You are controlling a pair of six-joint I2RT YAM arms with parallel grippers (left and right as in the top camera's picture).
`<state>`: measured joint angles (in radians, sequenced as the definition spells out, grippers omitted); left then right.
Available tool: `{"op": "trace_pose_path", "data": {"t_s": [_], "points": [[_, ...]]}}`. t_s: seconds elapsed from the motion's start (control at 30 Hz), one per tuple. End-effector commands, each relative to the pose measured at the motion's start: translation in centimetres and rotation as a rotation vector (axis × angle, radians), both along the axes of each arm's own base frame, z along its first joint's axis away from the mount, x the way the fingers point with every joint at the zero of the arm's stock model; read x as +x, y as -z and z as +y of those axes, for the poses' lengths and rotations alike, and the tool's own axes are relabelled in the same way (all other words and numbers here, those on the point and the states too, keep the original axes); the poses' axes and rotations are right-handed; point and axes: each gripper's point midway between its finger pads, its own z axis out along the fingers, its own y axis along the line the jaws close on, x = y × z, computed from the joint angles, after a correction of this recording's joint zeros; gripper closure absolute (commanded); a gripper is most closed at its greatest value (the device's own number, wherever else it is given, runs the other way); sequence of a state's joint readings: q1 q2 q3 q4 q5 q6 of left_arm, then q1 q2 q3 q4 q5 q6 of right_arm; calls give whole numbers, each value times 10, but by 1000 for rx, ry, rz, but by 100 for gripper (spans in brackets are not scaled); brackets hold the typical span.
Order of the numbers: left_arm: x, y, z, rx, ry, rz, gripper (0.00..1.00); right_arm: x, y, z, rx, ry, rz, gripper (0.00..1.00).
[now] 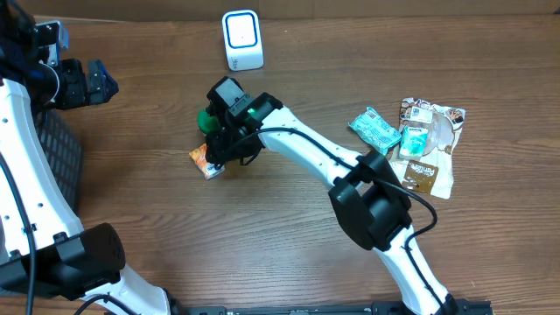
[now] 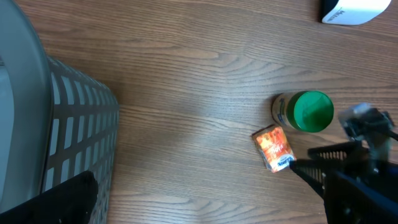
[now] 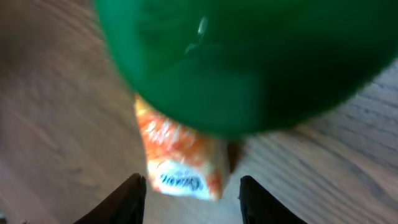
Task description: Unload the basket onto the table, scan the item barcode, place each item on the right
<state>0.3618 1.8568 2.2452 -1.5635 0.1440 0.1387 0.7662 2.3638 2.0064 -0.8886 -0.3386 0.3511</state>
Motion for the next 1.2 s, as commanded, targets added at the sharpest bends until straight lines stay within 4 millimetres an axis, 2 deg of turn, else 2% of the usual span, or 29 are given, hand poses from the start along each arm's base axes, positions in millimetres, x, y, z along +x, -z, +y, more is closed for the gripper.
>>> {"op": "trace_pose_path", "data": {"t_s": [0.0, 0.13, 0.33, 0.53, 0.67, 0.73, 0.77, 0.87, 0.93, 1.03, 1.07, 1.17], "points": [[-1, -10, -1, 21, 18, -27, 0, 6, 15, 2, -4, 29, 13, 56], [-1, -10, -1, 21, 18, -28, 0, 2, 22, 5, -9, 34, 25, 64], [-1, -10, -1, 21, 18, -28, 1, -10, 43, 12, -35, 12, 53, 78], [-1, -10, -1, 21, 18, -28, 0, -12, 45, 13, -38, 9, 54, 96], [-1, -10, -1, 21, 18, -28, 0, -1, 39, 2, -39, 36, 51, 96], [-1, -10, -1, 21, 18, -28, 1, 6, 29, -5, -34, 55, 47, 96], [-1, -10, -1, 21, 18, -28, 1, 14, 16, -14, -32, 77, 38, 96], [-1, -10, -1, 21, 18, -28, 0, 24, 0, -33, -57, 119, 18, 96], [-1, -10, -1, 21, 18, -28, 0, 29, -8, -56, -105, 157, 21, 96], [-1, -10, -1, 21, 18, -28, 0, 31, -7, -83, -175, 213, 52, 96], [-1, -10, -1, 21, 18, -28, 1, 32, -4, -97, -216, 248, 70, 96], [-1, -10, -1, 21, 18, -28, 0, 35, -1, -121, -267, 286, 99, 96]]}}
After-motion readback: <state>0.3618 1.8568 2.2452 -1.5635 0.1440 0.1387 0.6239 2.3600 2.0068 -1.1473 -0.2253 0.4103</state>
